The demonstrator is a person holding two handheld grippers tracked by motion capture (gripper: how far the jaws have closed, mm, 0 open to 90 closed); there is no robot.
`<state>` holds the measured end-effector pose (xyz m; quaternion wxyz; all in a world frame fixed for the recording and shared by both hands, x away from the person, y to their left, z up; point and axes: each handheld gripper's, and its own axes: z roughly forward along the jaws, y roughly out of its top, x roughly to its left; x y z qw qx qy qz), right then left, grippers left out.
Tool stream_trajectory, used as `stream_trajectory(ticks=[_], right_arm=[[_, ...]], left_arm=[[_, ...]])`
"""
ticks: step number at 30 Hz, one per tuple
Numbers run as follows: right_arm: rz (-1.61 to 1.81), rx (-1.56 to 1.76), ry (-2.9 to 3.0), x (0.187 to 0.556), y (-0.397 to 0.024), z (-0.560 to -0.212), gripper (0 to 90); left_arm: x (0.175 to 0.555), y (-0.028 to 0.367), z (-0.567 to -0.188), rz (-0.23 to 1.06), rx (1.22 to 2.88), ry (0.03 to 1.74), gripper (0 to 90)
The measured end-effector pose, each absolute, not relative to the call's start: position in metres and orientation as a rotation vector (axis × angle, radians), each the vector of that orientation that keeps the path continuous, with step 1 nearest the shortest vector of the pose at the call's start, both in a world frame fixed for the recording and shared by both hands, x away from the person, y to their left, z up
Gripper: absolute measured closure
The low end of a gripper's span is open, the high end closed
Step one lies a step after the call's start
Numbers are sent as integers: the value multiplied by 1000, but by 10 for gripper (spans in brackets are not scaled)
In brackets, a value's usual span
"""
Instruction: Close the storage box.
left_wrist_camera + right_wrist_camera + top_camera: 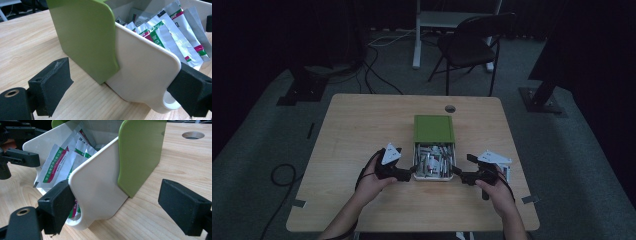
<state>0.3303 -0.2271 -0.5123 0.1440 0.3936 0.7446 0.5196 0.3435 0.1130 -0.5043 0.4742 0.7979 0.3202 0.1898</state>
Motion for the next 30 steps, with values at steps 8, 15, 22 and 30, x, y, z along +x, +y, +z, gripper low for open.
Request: stream_trajectory(ticks=[8, 15, 22, 30], right_arm=[[1487, 1138, 2139, 335, -227, -510, 138], [1481, 1141, 2135, 338, -226, -508, 138], [1492, 1167, 2114, 343, -227, -510, 138], [1483, 1174, 2103, 348, -226, -510, 138]], left_arm=[[348, 112, -502, 473, 1956, 779, 97], [352, 111, -500, 470, 1955, 786, 97], [356, 110, -500, 472, 1950, 794, 96], [361, 109, -500, 471, 1948, 804, 97]])
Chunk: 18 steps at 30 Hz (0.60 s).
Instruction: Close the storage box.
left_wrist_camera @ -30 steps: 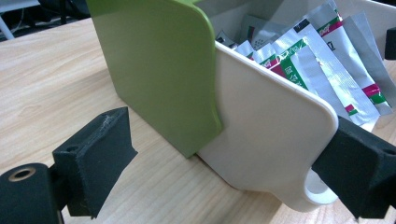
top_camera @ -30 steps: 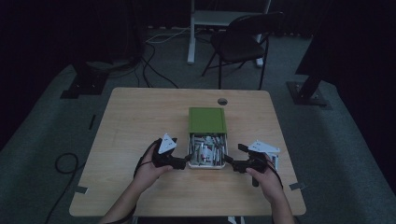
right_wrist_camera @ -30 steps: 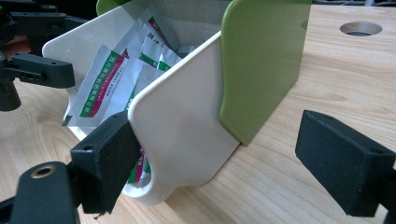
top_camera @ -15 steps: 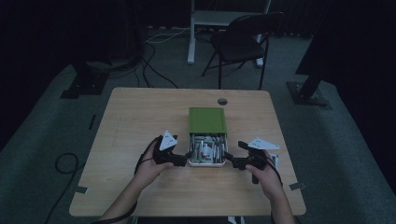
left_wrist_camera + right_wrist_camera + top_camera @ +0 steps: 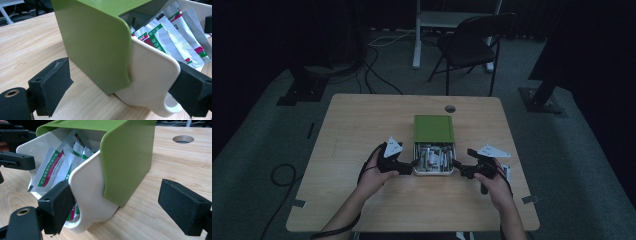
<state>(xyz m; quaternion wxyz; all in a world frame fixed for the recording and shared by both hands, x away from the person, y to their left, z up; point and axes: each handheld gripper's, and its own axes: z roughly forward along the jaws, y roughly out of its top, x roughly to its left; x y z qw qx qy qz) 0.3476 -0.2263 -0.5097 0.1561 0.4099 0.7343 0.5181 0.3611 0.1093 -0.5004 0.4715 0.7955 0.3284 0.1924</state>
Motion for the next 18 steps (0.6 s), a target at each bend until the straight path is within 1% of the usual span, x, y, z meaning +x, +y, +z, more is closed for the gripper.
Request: stream_trajectory(ticks=[18], right_arm=[[1478, 1199, 2075, 358, -224, -510, 137]], left_arm=[[372, 110, -501, 470, 1929, 833, 97]])
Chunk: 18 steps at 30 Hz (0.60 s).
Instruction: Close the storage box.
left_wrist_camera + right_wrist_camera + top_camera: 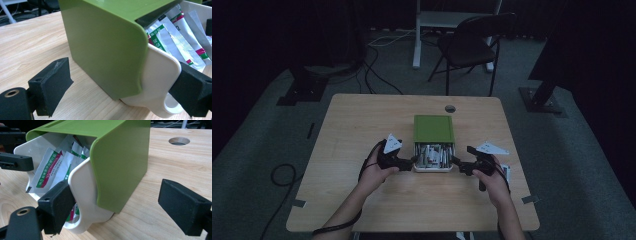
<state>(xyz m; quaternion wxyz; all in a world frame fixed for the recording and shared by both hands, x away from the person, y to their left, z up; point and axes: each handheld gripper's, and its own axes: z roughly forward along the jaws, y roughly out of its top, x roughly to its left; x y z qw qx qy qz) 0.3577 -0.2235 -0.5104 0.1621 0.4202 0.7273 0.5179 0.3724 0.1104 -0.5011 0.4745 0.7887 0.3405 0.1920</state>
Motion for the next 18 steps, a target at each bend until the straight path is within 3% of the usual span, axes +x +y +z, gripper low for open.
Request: stream_trajectory(ticks=[18], right_arm=[[1446, 1210, 2047, 369, -220, -509, 137]], left_arm=[[385, 106, -501, 504, 1932, 840, 97]])
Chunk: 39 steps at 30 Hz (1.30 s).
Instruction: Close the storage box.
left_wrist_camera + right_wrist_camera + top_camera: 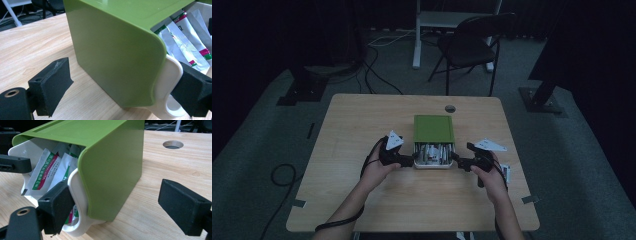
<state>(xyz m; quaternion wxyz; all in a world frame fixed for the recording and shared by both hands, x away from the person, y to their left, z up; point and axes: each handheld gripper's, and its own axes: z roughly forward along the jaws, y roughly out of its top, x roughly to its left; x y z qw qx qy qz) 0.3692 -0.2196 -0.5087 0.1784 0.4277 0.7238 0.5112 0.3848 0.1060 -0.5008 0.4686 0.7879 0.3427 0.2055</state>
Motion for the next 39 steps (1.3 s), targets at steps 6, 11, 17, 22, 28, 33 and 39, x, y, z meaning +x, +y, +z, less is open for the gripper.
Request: stream_trajectory(ticks=[6, 11, 17, 22, 28, 33, 39], right_arm=[[1441, 1222, 2039, 372, -219, -509, 137], [1427, 1228, 2035, 373, -218, -508, 136], [1421, 1238, 2027, 374, -217, -507, 136], [1415, 1259, 2018, 376, -216, -507, 135], [1409, 1270, 2008, 378, -215, -507, 134], [1414, 1296, 2005, 379, -215, -507, 130], [1406, 1292, 2008, 379, -215, -507, 129]], left_arm=[[388, 106, -503, 495, 1917, 856, 97], [390, 106, -503, 502, 1918, 859, 97], [391, 106, -502, 505, 1920, 862, 97], [394, 105, -503, 512, 1913, 868, 97], [395, 105, -503, 518, 1914, 869, 97], [397, 105, -503, 507, 1912, 880, 97], [398, 105, -503, 508, 1912, 885, 97]])
